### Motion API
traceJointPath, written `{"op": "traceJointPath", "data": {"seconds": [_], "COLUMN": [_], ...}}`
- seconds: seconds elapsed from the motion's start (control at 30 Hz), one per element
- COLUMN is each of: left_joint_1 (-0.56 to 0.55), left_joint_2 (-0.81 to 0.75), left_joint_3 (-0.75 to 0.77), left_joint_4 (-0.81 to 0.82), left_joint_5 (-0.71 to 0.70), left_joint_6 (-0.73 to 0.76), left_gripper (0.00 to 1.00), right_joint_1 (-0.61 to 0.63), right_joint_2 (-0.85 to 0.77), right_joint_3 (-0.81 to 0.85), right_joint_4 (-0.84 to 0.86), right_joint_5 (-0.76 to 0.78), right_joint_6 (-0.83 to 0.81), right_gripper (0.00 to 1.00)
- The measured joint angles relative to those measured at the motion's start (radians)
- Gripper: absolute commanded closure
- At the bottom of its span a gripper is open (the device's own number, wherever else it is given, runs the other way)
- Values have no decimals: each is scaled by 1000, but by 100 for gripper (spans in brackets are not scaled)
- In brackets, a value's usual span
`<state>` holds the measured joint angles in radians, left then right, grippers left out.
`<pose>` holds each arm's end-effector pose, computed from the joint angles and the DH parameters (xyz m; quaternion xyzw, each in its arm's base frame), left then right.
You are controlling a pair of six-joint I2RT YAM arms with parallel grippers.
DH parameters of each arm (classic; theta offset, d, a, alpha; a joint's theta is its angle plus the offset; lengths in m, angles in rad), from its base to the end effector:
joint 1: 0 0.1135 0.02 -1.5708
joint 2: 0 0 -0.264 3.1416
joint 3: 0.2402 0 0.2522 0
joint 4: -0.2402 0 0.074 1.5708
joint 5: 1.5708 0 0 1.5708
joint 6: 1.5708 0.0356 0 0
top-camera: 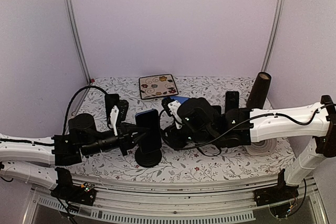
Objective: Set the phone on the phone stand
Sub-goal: Install the phone onto the phone stand, then place the phone stand with the phone at the center of the board.
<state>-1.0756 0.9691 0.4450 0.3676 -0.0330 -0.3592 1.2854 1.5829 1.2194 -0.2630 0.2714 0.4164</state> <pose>0.1060 -0.1938 0.2434 0.2565 0.7156 -0.4176 0.4977 0.1109 0.3439 0.2830 -0.3156 0.8263 0.2594 0.3877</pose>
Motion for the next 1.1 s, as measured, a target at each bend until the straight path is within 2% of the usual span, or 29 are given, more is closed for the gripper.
{"op": "traceJointPath", "data": {"seconds": [0.23,0.73,0.9,1.1], "left_joint_1": [0,-9,1,1], "left_joint_2": [18,18,35,32], "left_joint_3": [14,14,14,14], "left_joint_4": [-3,-5,-14,-15], "left_joint_5": [11,7,-89,-114], "left_joint_6": [13,18,37,42], "left_gripper": [100,100,100,100], "right_joint_1": [-20,-36,37,49], "right_joint_2": [0,-23,-124,-206], "right_joint_3": [35,16,1,-24], "right_joint_4": [-75,-72,76,198], "right_joint_5": [-53,-97,-280,-325], "right_joint_6": [-11,-83,-132,-156], "right_gripper": [64,56,55,54]}}
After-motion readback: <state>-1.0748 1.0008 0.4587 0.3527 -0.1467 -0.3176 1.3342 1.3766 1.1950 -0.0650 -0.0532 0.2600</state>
